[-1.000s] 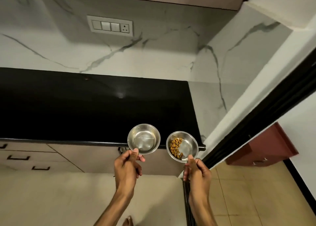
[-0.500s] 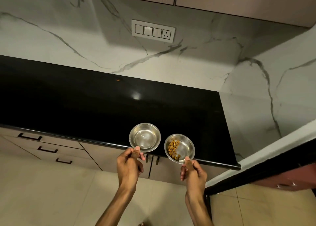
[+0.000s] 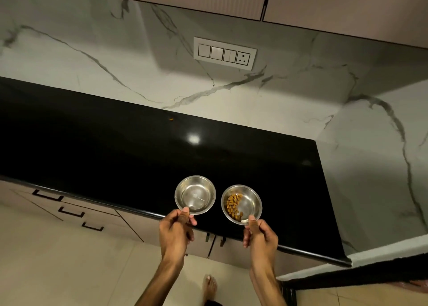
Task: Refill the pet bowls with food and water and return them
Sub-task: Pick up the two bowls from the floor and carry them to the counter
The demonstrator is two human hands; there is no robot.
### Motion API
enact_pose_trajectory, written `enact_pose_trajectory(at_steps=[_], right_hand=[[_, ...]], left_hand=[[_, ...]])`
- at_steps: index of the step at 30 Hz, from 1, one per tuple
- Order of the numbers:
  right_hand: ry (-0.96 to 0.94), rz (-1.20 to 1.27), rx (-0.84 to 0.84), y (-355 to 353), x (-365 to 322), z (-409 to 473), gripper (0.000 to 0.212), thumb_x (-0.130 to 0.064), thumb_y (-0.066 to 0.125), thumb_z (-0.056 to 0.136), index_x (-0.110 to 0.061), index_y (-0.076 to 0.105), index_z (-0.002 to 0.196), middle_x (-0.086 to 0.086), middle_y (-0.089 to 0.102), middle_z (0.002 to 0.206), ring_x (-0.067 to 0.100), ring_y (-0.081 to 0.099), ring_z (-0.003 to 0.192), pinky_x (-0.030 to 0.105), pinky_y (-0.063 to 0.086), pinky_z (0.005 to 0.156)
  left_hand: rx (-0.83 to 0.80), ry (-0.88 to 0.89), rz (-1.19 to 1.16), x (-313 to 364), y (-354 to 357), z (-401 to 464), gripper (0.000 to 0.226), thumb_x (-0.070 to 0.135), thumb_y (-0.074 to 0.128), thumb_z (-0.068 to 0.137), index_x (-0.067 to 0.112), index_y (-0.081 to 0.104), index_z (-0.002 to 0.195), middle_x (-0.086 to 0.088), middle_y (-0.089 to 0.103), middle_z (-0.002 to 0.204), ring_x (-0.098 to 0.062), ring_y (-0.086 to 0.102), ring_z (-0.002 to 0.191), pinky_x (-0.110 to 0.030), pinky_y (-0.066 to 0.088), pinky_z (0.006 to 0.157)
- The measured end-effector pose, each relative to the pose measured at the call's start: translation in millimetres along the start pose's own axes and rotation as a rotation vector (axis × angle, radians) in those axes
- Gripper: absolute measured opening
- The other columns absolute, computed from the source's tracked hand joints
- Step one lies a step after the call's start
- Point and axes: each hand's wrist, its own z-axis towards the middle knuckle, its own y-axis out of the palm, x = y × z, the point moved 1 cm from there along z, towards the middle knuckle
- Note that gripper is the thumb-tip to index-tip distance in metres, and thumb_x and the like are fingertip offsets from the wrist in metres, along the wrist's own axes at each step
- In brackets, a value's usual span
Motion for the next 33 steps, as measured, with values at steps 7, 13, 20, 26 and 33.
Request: enact_pose_trajectory(at_steps=[7,13,20,26,33], right_hand=[[-0.019,0.007,-0.023,20,-8,56,0.034,-0.019,0.056,0.105,0.002,0.06,0.079,0.0,0.052,0.054,0.005,0.046,0.049,0.018,0.039,0.047],[-0.042,0.01,-0.044,32,-11,98,0.033,-0.019,0.057,0.105,0.004,0.061,0.083,0.0,0.052,0.057,0.006,0.046,0.05,0.015,0.04,0.047],[0.017,-0.021,-0.086,43,-1,131,0.031,-0.021,0.056,0.105,0.003,0.062,0.086,0.0,0.053,0.06,0.003,0.046,0.051,0.016,0.04,0.049],[0.06,-0.068,-0.09,56,15,153,0.031,-0.022,0.056,0.105,0.0,0.06,0.083,0.003,0.054,0.064,0.008,0.048,0.054,0.021,0.041,0.052],[0.116,-0.11,-0.062,72,40,173,0.029,-0.021,0.055,0.106,-0.003,0.06,0.084,0.003,0.055,0.066,0.007,0.05,0.055,0.018,0.043,0.051]], left_hand=[[0.042,0.001,-0.018,4,24,53,0.036,0.013,0.053,0.107,-0.007,0.062,0.079,-0.011,0.066,0.067,-0.018,0.045,0.042,-0.022,0.034,0.041],[0.057,0.009,0.026,0,44,89,0.037,0.014,0.051,0.108,-0.006,0.062,0.079,-0.008,0.066,0.067,-0.013,0.044,0.04,-0.023,0.03,0.04],[0.087,0.031,0.017,-7,52,126,0.037,0.012,0.051,0.108,-0.008,0.063,0.079,-0.009,0.065,0.068,-0.012,0.044,0.045,-0.021,0.036,0.044],[0.064,-0.007,0.035,-24,50,160,0.039,0.013,0.051,0.108,-0.013,0.063,0.081,-0.003,0.062,0.061,-0.009,0.045,0.047,-0.019,0.037,0.047],[0.017,-0.068,0.098,-49,49,191,0.037,0.013,0.052,0.108,-0.01,0.064,0.082,-0.007,0.064,0.066,-0.006,0.047,0.048,-0.019,0.039,0.047]])
